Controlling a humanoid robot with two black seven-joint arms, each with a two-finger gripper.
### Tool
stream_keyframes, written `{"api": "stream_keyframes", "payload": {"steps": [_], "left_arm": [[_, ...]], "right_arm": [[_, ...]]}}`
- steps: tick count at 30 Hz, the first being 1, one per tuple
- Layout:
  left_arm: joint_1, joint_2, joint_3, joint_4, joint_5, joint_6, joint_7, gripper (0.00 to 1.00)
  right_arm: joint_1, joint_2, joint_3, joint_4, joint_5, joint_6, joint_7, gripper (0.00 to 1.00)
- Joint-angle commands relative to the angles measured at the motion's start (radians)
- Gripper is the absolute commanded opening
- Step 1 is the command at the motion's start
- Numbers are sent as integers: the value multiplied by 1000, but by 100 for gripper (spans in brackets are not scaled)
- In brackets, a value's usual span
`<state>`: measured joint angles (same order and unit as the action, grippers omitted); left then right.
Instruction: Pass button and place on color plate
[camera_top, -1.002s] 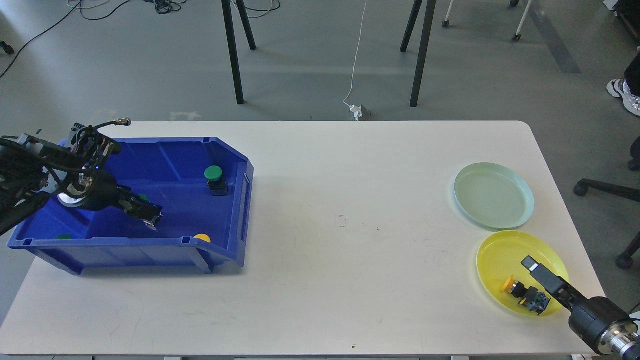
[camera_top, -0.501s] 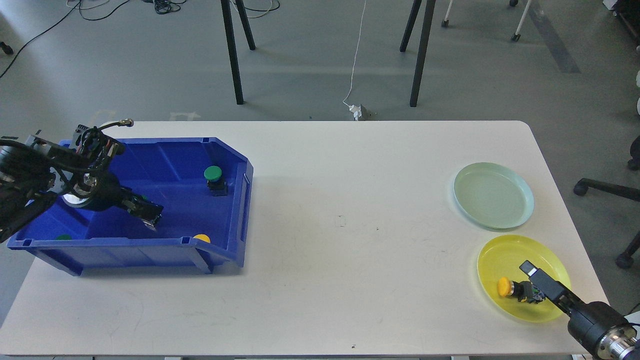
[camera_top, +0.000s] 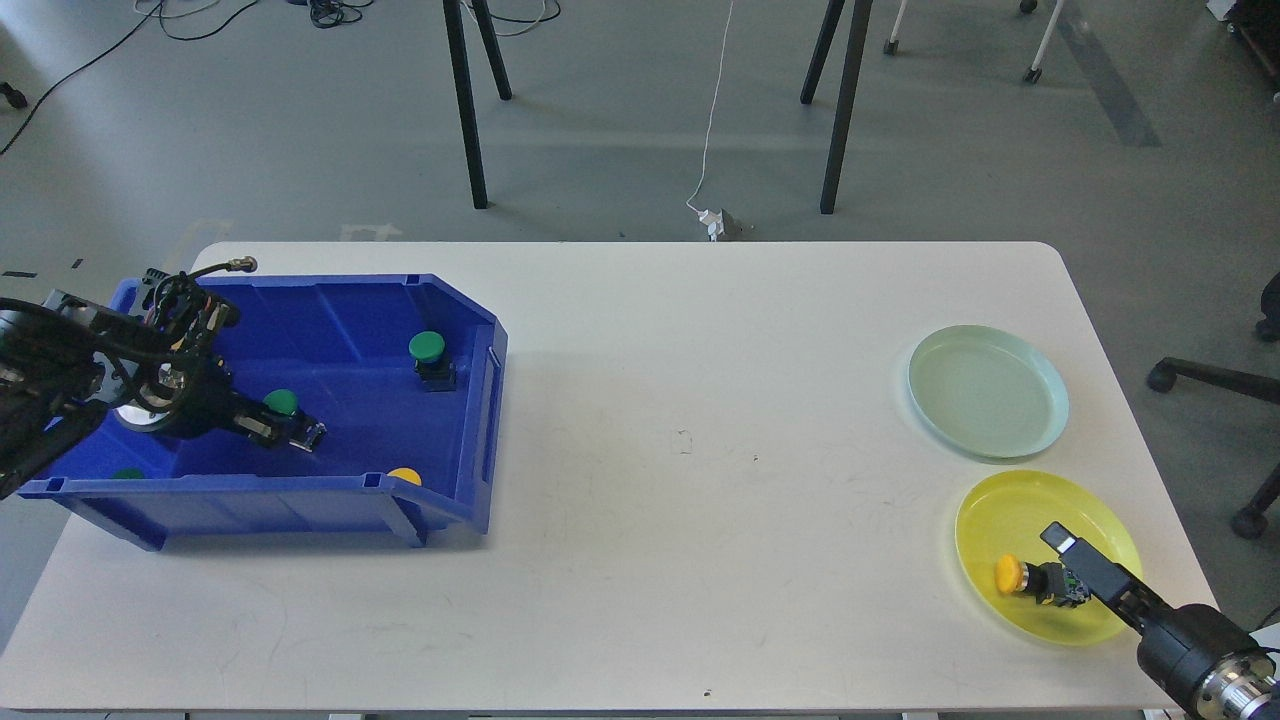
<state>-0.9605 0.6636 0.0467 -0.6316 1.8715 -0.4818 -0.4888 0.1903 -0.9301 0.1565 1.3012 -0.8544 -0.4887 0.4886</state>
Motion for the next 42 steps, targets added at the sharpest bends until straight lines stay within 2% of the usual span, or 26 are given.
{"api": "stream_keyframes", "payload": {"steps": [1,5,9,15,18,21,23,24,31,36,42], "left_arm": [[-10,2,-2,-3,-5,0,0,2],[-29,4,-22,-22,-21,-7,0,0],[-101,57,-38,-100,-152,-7,0,0],[-107,88,-30,-129,-176,-7,0,4],[-93,90,-24,-125,-175,-7,0,21],[-96,85,-24,-115,-179,-7,0,69],[-92,73,-22,-106,-176,-7,0,74],[-89,59,-22,-86,-173,-7,0,78],[-78,-87,-2,81,-176,-7,0,92],[-80,-147,61,144,-179,-7,0,96],[-80,-163,68,179,-178,-7,0,98]], "right_arm": [[0,-1,3,1,0,0,0,95],[3,-9,47,7,0,0,0,95],[3,-29,164,26,2,0,0,96],[26,-42,215,39,3,0,0,96],[31,-41,215,39,3,0,0,96],[31,-39,213,39,5,0,0,96],[29,-36,209,39,3,0,0,96],[28,-35,207,41,3,0,0,96],[14,-33,199,41,3,0,0,96],[0,-38,199,41,5,0,0,96],[-14,-36,199,41,5,0,0,96]]}}
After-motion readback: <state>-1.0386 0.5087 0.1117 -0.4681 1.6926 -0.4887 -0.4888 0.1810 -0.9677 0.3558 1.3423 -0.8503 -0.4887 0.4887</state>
